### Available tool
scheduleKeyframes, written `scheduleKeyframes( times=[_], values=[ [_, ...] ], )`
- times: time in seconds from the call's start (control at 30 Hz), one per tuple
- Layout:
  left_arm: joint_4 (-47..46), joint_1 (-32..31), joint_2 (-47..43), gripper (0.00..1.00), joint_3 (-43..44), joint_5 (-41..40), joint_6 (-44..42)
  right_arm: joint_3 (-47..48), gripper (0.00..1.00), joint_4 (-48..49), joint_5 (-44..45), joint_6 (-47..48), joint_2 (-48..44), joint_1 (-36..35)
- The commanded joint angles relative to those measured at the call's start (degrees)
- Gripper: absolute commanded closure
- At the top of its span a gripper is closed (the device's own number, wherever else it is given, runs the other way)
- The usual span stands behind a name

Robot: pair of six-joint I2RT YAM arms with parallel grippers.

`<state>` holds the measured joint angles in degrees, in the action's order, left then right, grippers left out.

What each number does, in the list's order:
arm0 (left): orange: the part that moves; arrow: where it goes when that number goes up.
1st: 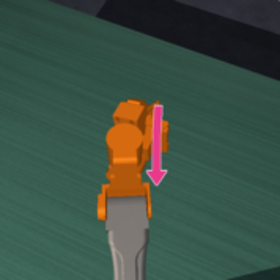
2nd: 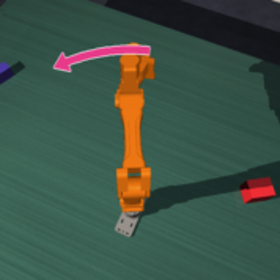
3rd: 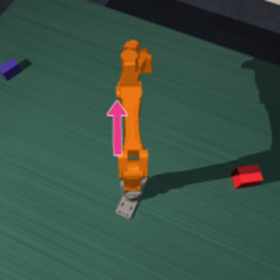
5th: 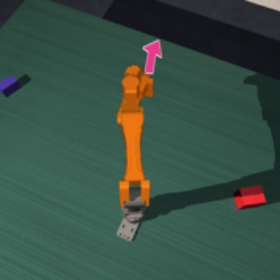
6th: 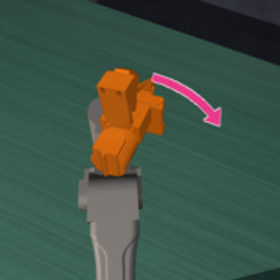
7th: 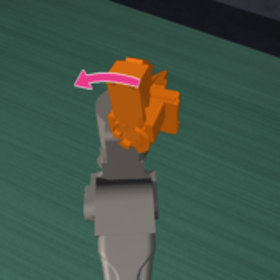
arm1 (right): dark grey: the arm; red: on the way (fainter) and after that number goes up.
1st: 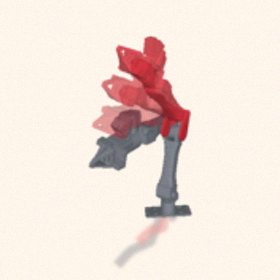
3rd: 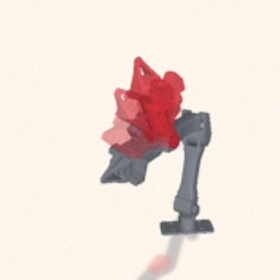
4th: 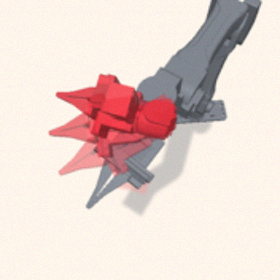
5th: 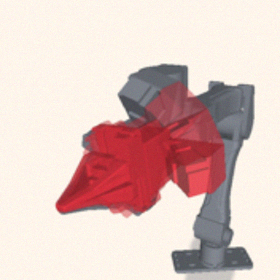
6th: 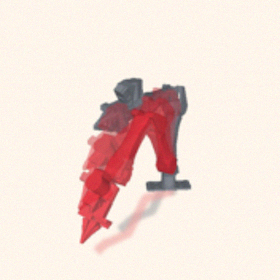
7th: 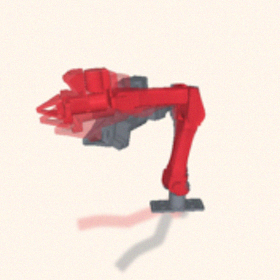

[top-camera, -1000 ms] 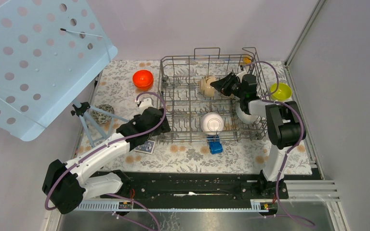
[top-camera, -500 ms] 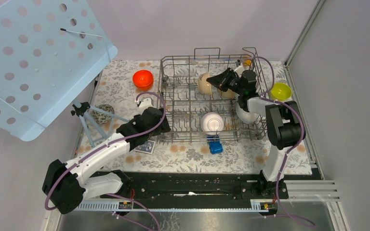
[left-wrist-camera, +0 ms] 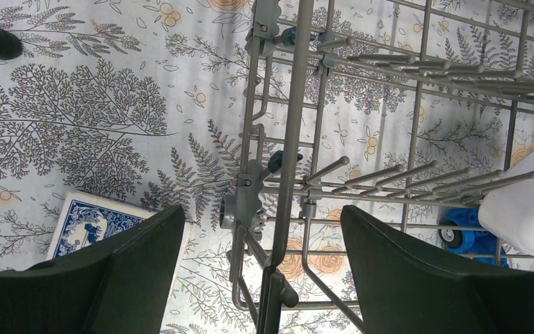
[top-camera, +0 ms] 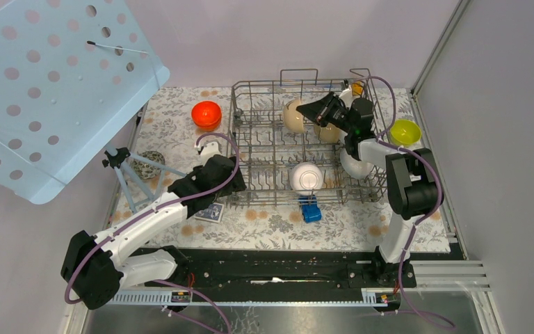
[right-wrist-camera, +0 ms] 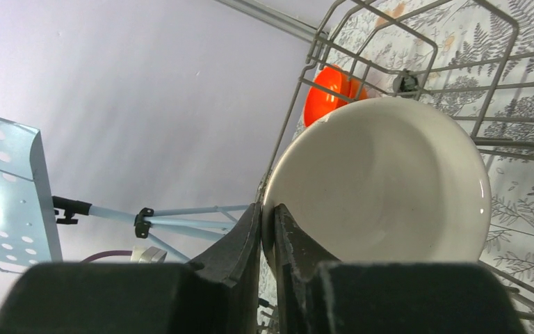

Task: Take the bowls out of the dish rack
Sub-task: Pick up the bowl from the dish rack.

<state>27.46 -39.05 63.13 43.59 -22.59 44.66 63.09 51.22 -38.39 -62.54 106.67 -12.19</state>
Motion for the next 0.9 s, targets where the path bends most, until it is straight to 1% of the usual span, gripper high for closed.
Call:
scheduleKeyframes(
  times=[0.0, 0.33, 0.67, 0.77, 0.87],
  values=[
    [-0.81, 0.18, -0.98, 0.13, 0.30, -1.04, 0.34, 2.37, 1.00, 7.12, -2.96, -3.76, -4.25, -1.22],
    [0.41, 0.19, -2.03, 0.13, 2.17, -0.37, 0.25, 1.72, 1.00, 6.58, -2.85, -4.68, -7.98, -1.58],
    [2.76, 0.16, -3.78, 0.12, 5.25, 0.80, -0.06, 1.40, 1.00, -0.36, -1.84, -0.60, -13.37, -3.11],
    [3.26, 0.12, -4.28, 0.11, 5.97, 1.73, -0.02, 2.67, 1.00, -8.25, -0.17, 6.15, -16.39, -5.07],
    [4.07, 0.18, -4.91, 0.10, 7.26, 2.17, -0.49, 5.14, 1.00, -20.48, 4.18, 18.36, -20.72, -8.47]
  ],
)
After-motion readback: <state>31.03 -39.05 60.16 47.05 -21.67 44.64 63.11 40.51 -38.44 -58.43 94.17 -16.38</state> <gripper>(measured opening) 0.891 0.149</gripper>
